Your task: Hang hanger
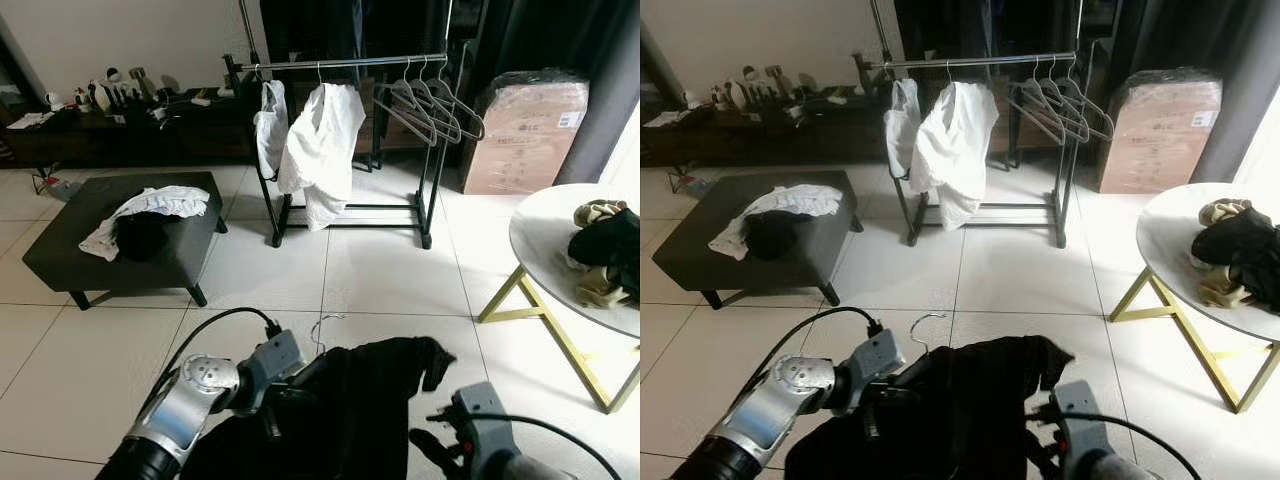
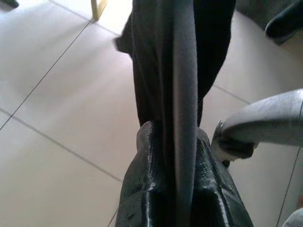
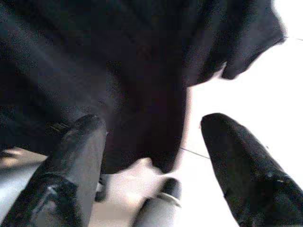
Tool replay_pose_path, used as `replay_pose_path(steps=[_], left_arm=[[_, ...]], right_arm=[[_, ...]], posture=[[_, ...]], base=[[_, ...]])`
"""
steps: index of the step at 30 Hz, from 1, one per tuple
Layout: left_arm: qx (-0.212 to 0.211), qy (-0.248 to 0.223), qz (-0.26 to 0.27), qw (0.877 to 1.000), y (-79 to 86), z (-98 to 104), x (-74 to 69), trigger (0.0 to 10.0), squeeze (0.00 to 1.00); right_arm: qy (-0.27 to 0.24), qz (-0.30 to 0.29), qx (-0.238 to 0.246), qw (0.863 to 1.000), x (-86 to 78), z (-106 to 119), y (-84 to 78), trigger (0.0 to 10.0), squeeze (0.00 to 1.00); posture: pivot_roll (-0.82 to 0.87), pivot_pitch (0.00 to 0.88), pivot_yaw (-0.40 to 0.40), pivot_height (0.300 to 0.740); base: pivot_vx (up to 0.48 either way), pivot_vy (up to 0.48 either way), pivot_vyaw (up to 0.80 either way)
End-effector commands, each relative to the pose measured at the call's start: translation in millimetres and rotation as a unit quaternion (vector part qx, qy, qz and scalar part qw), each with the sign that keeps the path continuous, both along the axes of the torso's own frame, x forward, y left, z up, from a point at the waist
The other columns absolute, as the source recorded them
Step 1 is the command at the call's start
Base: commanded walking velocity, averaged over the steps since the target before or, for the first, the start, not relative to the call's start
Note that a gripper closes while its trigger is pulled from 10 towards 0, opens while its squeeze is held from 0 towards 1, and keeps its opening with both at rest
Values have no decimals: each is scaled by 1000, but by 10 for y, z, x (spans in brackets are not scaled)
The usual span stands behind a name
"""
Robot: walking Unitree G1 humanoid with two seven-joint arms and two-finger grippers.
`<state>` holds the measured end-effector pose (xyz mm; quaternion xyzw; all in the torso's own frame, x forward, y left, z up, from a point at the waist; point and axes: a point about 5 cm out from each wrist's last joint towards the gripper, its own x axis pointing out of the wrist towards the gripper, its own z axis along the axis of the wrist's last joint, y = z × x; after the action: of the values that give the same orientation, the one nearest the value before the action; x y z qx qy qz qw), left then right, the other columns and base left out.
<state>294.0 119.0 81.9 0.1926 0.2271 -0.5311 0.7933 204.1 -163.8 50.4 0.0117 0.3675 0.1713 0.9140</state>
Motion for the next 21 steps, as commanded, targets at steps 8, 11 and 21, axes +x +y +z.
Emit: replay_pose_path(steps=[8, 11, 21], left_arm=[[-14, -14, 8, 1000, -37, 92, 109, 10000, 0], [-17, -13, 13, 1000, -54, 110, 128, 10000, 0], [-43, -19, 29, 998, -216, 222, 198, 10000, 0]], right_arm=[[-20, -59, 27, 998, 211, 176, 129, 10000, 663], [-32, -74, 39, 996, 264, 240, 173, 10000, 0], [-35, -98, 45, 994, 328, 234, 223, 10000, 1000]], posture=[[-169, 120, 95, 740], [-170, 121, 95, 740], [-167, 124, 96, 740]], base=[[0, 0, 0], [0, 0, 0], [0, 0, 0]])
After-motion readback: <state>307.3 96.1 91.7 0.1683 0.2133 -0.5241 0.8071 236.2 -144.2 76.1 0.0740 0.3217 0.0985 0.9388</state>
